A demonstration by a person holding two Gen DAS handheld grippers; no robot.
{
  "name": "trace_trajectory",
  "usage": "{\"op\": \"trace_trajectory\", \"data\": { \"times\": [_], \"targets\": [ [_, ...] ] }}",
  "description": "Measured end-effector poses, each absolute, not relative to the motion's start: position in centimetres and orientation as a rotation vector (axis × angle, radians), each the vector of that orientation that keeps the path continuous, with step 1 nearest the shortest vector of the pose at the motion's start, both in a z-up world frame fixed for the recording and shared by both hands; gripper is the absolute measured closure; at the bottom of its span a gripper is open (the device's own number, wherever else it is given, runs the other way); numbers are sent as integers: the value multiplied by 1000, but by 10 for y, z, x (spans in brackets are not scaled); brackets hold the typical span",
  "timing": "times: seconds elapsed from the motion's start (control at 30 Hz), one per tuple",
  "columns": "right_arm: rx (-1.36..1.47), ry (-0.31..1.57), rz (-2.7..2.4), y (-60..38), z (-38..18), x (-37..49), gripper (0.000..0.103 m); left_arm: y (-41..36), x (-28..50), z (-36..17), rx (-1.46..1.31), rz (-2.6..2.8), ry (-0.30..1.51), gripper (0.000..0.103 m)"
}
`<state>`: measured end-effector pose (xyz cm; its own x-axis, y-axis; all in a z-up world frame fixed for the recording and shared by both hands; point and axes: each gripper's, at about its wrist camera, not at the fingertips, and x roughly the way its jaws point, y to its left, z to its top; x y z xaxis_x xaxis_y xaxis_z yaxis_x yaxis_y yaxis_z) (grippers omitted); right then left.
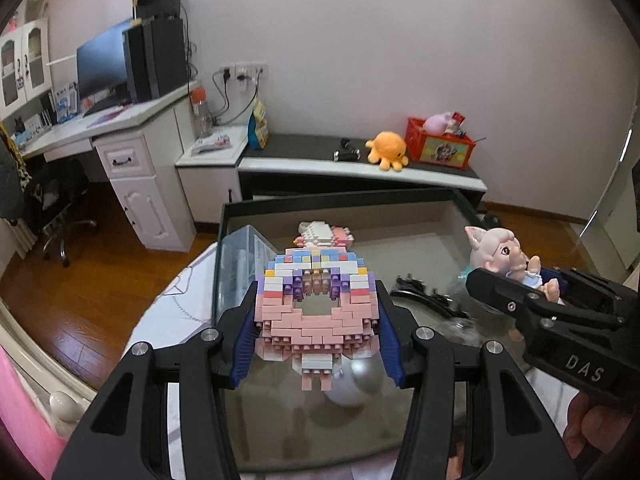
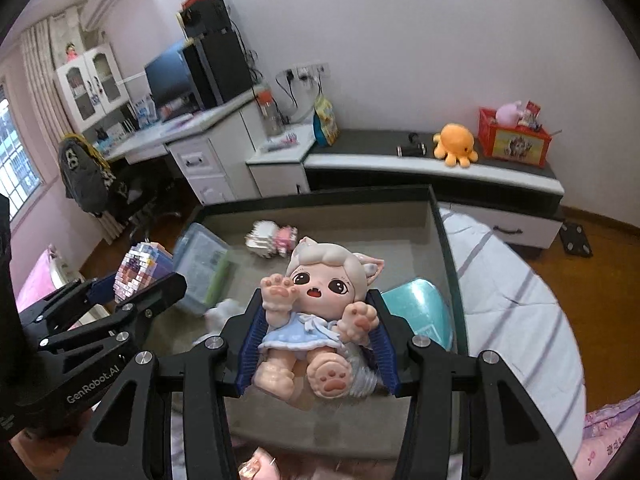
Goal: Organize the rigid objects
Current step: 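Carry both items into the tray box and open both tools, then withdraw both tools from the tray box back over the table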
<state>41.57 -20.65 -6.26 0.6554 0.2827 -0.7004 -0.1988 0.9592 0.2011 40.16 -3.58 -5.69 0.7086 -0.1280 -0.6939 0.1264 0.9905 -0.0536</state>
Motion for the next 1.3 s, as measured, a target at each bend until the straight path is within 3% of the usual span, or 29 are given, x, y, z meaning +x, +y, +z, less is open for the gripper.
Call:
{"op": "trace_trajectory", "data": {
  "times": [0.27, 0.33, 0.47, 0.53, 0.57, 0.6, 1.3],
  "targets": [
    [89, 887, 253, -207, -92, 441, 51, -44, 431, -87, 28, -138, 852, 49],
    [87, 888, 259, -207, -90, 440, 32, -46, 430, -87, 35, -153, 853, 36],
    [92, 855, 247, -212, -80, 431, 21, -43, 420, -77, 19, -144, 818, 26],
    [105, 844, 237, -216, -75, 427, 14, -37, 410, -70, 16, -105, 785, 9],
    [109, 838, 226, -218, -73, 423, 10, -33, 402, -65, 9, -92, 757, 7],
    [115, 829, 211, -221, -69, 419, 0, -29, 395, -60, -6, -88, 734, 1],
    [153, 602, 184, -230, 6, 257, 0, -1, 242, -2, -67, -45, 581, 0]
  ]
}}
